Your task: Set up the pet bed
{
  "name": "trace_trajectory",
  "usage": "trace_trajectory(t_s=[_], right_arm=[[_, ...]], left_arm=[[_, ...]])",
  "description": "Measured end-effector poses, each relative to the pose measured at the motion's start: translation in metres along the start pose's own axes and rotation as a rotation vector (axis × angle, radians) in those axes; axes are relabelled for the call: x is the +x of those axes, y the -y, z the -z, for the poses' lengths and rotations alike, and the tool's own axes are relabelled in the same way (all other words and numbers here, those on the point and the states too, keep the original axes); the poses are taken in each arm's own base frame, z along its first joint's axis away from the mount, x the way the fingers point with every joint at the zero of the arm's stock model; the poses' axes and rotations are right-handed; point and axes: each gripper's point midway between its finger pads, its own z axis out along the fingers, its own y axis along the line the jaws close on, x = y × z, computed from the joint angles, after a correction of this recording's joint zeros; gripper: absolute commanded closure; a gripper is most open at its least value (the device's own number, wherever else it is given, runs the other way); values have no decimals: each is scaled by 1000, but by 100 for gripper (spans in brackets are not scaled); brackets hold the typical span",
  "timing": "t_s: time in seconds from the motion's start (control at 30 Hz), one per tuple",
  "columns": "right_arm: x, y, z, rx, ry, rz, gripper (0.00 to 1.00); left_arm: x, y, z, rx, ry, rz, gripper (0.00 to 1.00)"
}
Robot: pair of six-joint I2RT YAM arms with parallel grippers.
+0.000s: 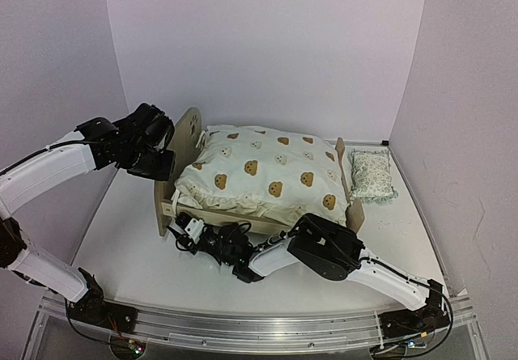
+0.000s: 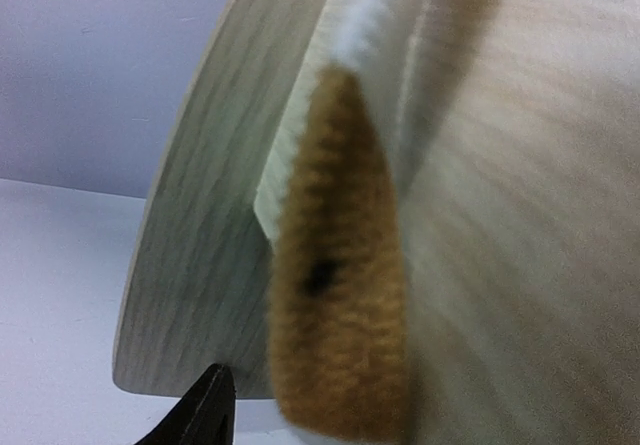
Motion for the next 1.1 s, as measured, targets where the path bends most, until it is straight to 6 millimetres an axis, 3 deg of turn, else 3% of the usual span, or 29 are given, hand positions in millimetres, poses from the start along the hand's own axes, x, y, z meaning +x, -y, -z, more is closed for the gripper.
trace_trajectory(t_s=[0.6,0.8,0.93,1.1], right_arm=[[-4,3,-5,4,20,27,99],[3,1,1,-1,-5,15,100],[12,-4,16,-16,-56,-10,100],[9,-17,37,-39,-87,-52,100]], left_arm=[[0,0,-2,2,-5,13,100],[0,2,-2,8,-3,14,100],[1,2,-4,8,-3,12,100],[4,5,-12,9,10,6,100]])
